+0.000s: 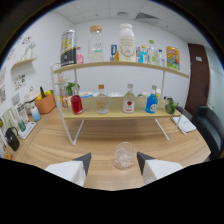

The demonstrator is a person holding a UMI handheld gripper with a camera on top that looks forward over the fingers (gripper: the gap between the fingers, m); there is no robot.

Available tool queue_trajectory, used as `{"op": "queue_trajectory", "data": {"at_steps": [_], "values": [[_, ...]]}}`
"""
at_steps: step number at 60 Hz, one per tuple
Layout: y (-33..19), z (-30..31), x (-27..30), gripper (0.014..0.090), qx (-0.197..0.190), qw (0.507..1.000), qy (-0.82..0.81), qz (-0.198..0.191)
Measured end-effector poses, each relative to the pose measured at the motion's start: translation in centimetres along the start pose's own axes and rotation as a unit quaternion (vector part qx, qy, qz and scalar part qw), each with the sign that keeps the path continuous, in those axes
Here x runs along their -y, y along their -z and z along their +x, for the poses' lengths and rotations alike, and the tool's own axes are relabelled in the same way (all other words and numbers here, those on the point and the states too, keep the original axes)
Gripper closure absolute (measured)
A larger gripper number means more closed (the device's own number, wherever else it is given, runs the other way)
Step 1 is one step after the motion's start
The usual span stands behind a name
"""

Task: Make me a cup of Mount Fuji.

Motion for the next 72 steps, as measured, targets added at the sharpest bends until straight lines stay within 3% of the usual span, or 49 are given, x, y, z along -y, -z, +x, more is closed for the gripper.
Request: {"op": "queue_trajectory", "data": {"at_steps": [11, 20, 26, 33, 37, 44, 61, 72], "values": [[-2.6, -3.8, 6.1, 0.0182, 0.027, 0.995, -0.008, 0.095], [-7.4, -4.5, 10.4, 0.0185, 0.022, 0.991, -0.005, 0.131], [-10.6, -4.3, 12.1, 0.0202, 0.01, 0.99, 0.0, 0.138], [-13.8, -4.3, 13.0, 0.03, 0.004, 0.992, -0.002, 0.129], [-15.2, -4.1, 12.9, 0.0397, -0.001, 0.992, 0.001, 0.125], [-16.5, -3.7, 13.3, 0.0669, -0.011, 0.992, 0.01, 0.124], [-15.7, -4.4, 13.2, 0.0694, -0.006, 0.992, 0.021, 0.127], [-12.1, -5.7, 12.0, 0.0698, 0.005, 0.991, 0.013, 0.136]]}}
